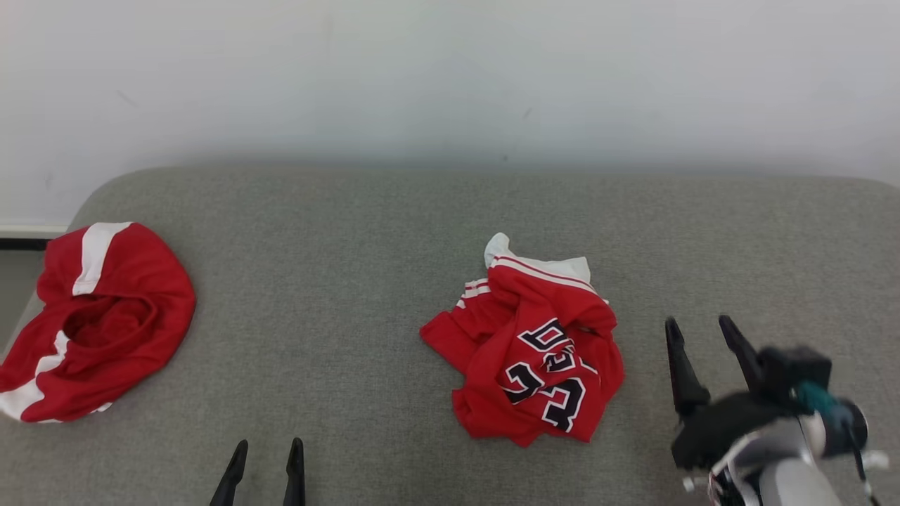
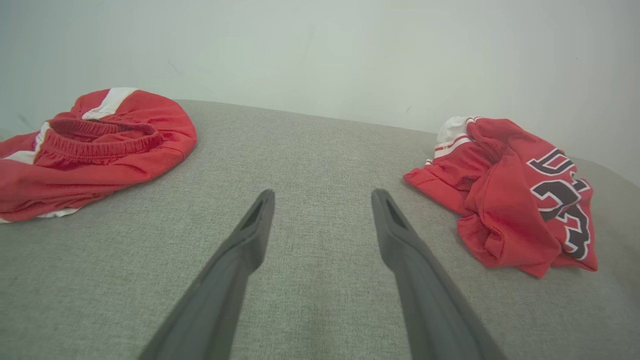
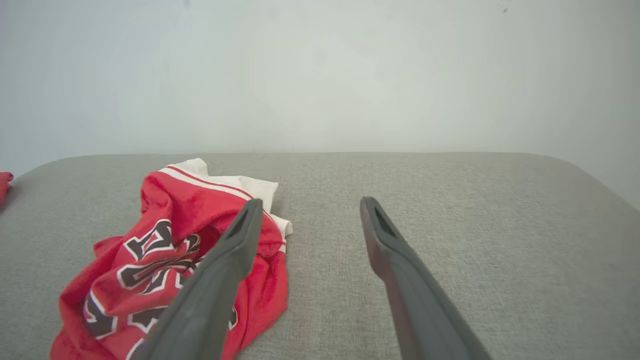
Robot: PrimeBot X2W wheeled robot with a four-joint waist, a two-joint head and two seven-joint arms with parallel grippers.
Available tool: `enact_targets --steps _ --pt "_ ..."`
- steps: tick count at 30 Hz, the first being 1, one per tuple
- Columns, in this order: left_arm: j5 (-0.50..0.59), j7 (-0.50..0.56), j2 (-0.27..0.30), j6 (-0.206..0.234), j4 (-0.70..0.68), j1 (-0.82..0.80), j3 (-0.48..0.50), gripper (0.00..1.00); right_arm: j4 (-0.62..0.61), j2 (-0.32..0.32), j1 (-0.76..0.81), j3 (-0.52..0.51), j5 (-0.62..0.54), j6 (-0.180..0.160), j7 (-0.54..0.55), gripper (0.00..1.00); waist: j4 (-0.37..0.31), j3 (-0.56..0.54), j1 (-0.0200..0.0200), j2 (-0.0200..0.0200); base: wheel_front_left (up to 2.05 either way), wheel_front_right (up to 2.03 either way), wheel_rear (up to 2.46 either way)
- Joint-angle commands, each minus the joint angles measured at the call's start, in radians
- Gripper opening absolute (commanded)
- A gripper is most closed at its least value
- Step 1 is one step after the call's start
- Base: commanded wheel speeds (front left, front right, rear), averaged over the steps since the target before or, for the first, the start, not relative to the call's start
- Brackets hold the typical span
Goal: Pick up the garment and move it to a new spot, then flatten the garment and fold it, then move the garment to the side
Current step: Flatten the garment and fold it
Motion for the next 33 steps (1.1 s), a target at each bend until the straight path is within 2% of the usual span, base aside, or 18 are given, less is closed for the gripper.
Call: enact_targets --steps 1,11,12,18,26,27,28,31,33 --pt "-0.003 -0.003 -0.002 -0.006 0.000 -0.013 -0.002 1.00 0.007 -0.001 -0.044 0.005 -0.011 0.001 0.027 1.00 0.020 0.018 0.0000 0.0000 0.00 0.00 0.00" --pt "-0.017 -0.003 -0.003 -0.005 0.001 -0.045 -0.046 1.00 0.195 -0.002 -0.315 -0.042 0.009 0.001 0.369 1.00 0.113 0.074 0.0000 0.0000 0.00 0.00 0.00" --pt "-0.017 -0.003 -0.003 -0.005 0.001 -0.045 -0.046 1.00 0.195 -0.002 -0.315 -0.042 0.009 0.001 0.369 1.00 0.113 0.074 0.0000 0.0000 0.00 0.00 0.00" --pt "-0.022 -0.003 -0.003 -0.005 0.006 -0.055 -0.061 1.00 0.299 -0.015 -0.383 -0.058 0.027 0.001 0.556 1.00 0.167 0.102 0.0000 0.0000 0.00 0.00 0.00" --pt "-0.024 -0.004 -0.003 -0.006 0.009 -0.062 -0.062 1.00 0.336 -0.024 -0.368 -0.046 0.051 0.001 0.644 1.00 0.187 0.106 0.0000 0.0000 0.00 0.00 0.00" --pt "-0.023 -0.004 -0.003 -0.006 0.009 -0.062 -0.062 1.00 0.334 -0.025 -0.365 -0.044 0.053 0.001 0.645 0.56 0.187 0.105 0.0000 0.0000 0.00 0.00 0.00" --pt "-0.022 -0.004 -0.003 -0.006 0.010 -0.062 -0.062 1.00 0.333 -0.025 -0.361 -0.043 0.054 0.001 0.645 0.46 0.187 0.102 0.0000 0.0000 0.00 0.00 0.00" --pt "-0.019 -0.004 -0.003 -0.006 0.014 -0.059 -0.061 1.00 0.326 -0.027 -0.350 -0.037 0.056 0.001 0.634 0.43 0.186 0.092 0.0000 0.0000 0.00 0.00 0.00" --pt "-0.018 -0.003 -0.003 -0.006 0.016 -0.058 -0.060 1.00 0.321 -0.030 -0.343 -0.035 0.060 0.001 0.627 0.20 0.186 0.083 0.0000 0.0000 0.00 0.00 0.00"
